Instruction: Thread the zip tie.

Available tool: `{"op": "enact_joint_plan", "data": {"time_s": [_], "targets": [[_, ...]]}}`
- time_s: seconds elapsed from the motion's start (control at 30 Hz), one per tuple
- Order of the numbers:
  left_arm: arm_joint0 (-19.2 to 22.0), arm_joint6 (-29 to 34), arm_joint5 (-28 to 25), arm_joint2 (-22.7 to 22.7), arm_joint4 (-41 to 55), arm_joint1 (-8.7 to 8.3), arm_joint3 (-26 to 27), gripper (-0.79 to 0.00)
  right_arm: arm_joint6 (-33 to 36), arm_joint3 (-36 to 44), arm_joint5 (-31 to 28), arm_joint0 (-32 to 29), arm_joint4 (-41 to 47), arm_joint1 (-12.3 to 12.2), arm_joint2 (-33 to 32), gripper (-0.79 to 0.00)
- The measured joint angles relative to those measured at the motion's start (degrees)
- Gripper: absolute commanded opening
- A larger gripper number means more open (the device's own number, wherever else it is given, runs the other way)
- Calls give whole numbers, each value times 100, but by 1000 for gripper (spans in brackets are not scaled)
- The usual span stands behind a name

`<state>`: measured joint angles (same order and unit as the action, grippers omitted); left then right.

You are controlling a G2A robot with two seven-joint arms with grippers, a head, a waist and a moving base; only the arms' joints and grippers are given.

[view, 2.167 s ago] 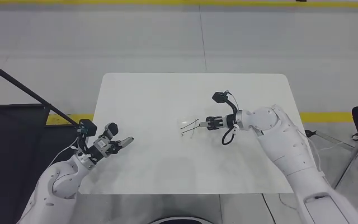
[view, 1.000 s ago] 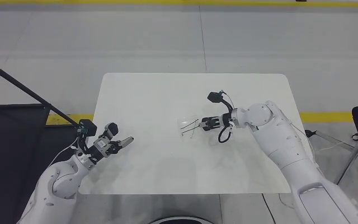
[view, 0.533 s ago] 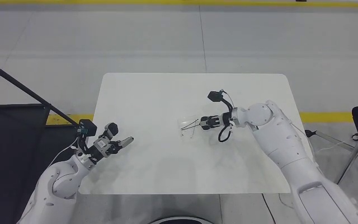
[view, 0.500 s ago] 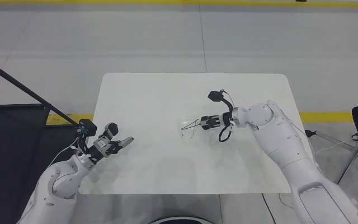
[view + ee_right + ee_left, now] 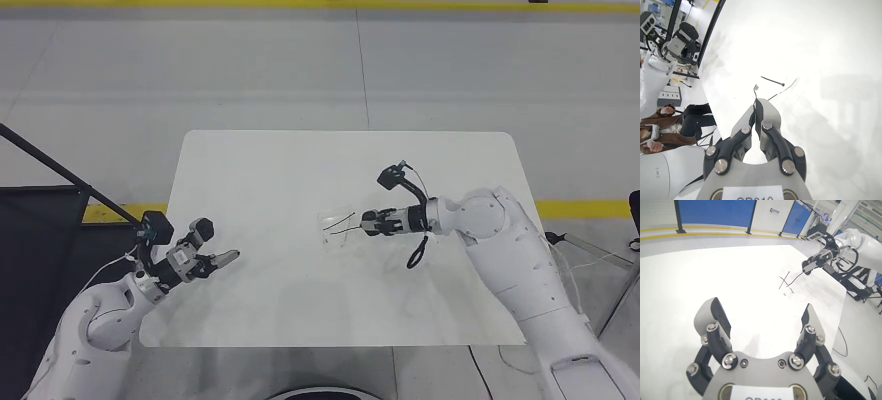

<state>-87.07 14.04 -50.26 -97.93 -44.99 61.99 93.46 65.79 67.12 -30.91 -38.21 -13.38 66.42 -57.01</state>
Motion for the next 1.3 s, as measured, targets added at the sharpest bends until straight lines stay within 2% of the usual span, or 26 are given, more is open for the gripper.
{"op": "enact_joint_plan", "data": {"time_s": [0.23, 0.4, 0.8, 0.9, 1.07, 1.3], "targets": [[104, 405, -556, 68, -153, -85, 279, 0, 485, 1687, 265, -750, -236, -286, -552, -785], [211, 689, -645, 297, 105, -121, 394, 0, 434, 2469, 437, -1130, -327, -392, -800, -785], [210, 692, -613, 309, 111, -122, 409, 0, 406, 2496, 434, -1157, -319, -398, -822, -785], [261, 807, -719, 485, 205, -149, 556, 0, 258, 2587, 424, -1205, -330, -404, -807, -785], [732, 1449, -777, 1058, 731, -309, 640, 0, 550, 2890, 242, -1137, -214, -439, -723, -785], [1787, 2416, -774, 2158, 1566, -571, 354, 0, 990, 3034, 224, -762, 127, -448, -298, -785]]}}
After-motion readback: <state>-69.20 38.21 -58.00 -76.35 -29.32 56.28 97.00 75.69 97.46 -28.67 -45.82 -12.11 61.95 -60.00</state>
